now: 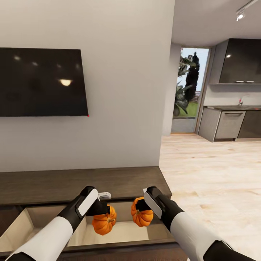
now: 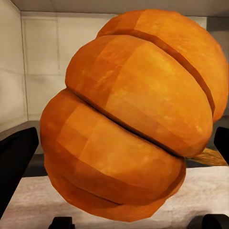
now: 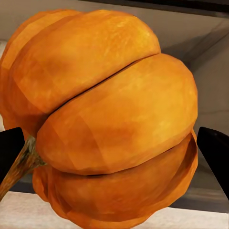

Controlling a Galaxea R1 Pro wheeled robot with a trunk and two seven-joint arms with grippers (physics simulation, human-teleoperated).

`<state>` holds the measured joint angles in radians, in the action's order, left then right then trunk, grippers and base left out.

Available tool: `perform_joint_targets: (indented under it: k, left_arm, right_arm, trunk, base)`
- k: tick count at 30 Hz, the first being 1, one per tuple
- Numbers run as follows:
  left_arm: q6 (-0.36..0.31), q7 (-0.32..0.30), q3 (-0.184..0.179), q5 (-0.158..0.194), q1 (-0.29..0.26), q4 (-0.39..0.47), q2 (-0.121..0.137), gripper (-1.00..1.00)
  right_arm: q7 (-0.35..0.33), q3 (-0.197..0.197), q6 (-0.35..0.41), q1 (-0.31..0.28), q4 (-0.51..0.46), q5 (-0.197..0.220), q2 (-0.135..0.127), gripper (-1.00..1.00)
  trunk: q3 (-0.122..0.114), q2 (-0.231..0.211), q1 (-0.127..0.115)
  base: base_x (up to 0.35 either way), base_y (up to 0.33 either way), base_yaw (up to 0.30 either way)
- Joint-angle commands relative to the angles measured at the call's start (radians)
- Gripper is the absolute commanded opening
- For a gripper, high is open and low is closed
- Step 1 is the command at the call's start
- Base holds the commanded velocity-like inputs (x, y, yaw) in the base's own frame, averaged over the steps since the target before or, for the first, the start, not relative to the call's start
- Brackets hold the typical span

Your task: Place each of the two pumpkins and all three candles from the living room inside a cabinet in the living room (use any cabinet), then make sure every cabinet is closed, and position the cauldron so it is next to a table in the living room.

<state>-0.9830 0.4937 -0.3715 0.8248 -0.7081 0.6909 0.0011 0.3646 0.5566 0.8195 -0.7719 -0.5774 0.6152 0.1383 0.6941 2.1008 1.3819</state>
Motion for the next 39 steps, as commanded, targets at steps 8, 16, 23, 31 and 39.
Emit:
perform_joint_targets:
  k: [8, 16, 23, 31, 39]
  left_arm:
    - [0.0, 0.009, -0.003, 0.009, -0.001, 0.001, 0.0, -1.0]
    - [0.002, 0.008, -0.003, 0.008, -0.001, 0.001, 0.0, -1.0]
    - [0.004, 0.007, -0.003, 0.008, -0.001, 0.008, 0.0, -1.0]
    - [0.007, 0.007, -0.003, 0.008, -0.001, 0.015, 0.0, -1.0]
    - [0.007, 0.005, -0.003, 0.008, -0.001, 0.027, 0.001, -1.0]
  right_arm:
    - [0.01, 0.005, 0.001, -0.001, -0.001, 0.01, 0.0, -1.0]
    - [0.01, 0.005, 0.0, -0.001, -0.001, 0.01, 0.0, -1.0]
    - [0.01, 0.005, 0.0, -0.001, 0.004, 0.009, -0.002, -1.0]
    - [0.01, 0.004, -0.016, -0.001, 0.081, -0.063, -0.003, -1.0]
    - [0.01, 0.003, -0.022, -0.001, 0.095, -0.086, -0.003, -1.0]
  trunk:
    - [0.026, 0.057, 0.031]
    - [0.051, 0.113, 0.061]
    - [0.073, 0.162, 0.088]
    - [0.076, 0.169, 0.092]
    - [0.076, 0.169, 0.092]
  base:
    - [0.0, 0.0, 0.0]
    - [0.0, 0.0, 0.0]
    - [0.0, 0.0, 0.0]
    - [0.0, 0.0, 0.0]
    - [0.074, 0.0, 0.0]
